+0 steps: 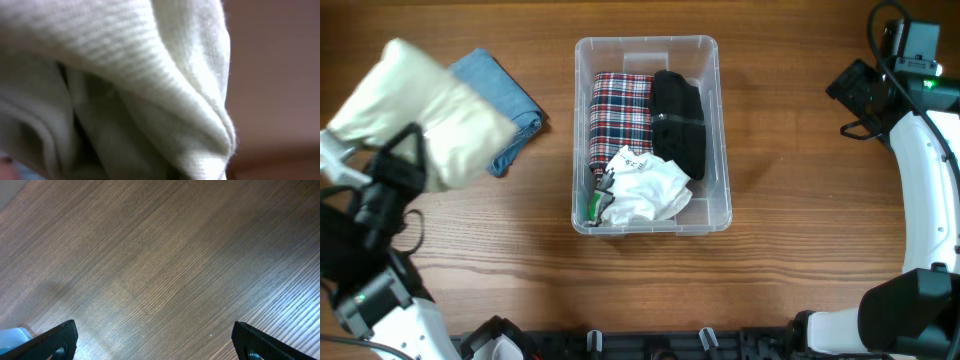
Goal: Pack container
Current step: 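Lift the cream garment with the left gripper and place it in the bin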
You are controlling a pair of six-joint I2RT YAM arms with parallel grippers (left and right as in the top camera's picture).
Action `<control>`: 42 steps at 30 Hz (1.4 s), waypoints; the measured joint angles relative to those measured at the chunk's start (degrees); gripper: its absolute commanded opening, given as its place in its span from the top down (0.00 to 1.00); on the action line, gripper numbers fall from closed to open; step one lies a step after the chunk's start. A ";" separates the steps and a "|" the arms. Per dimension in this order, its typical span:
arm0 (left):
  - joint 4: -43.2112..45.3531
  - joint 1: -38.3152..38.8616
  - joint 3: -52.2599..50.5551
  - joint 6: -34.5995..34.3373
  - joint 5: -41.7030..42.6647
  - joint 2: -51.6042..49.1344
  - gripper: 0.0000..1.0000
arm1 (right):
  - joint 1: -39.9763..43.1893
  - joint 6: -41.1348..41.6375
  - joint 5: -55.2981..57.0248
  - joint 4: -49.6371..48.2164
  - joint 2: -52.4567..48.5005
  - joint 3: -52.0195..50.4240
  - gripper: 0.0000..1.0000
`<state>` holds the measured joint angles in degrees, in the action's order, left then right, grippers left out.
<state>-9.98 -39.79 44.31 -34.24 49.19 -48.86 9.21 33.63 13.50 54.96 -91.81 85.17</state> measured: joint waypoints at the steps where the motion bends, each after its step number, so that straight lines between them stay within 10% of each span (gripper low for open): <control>1: 1.31 2.93 0.00 -1.14 0.20 0.79 0.88 | 0.00 0.00 0.00 0.00 0.00 0.00 0.00; 19: 21.31 55.82 0.52 -5.97 -23.15 -23.26 0.79 | 0.00 0.00 0.00 0.02 0.00 -0.02 0.00; 42: 39.74 64.59 0.55 -6.01 -33.81 -45.40 0.78 | 0.00 0.00 0.00 -0.02 0.00 -0.02 0.00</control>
<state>29.76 24.80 44.86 -40.25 15.38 -94.26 9.21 33.63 13.50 54.94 -91.81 85.14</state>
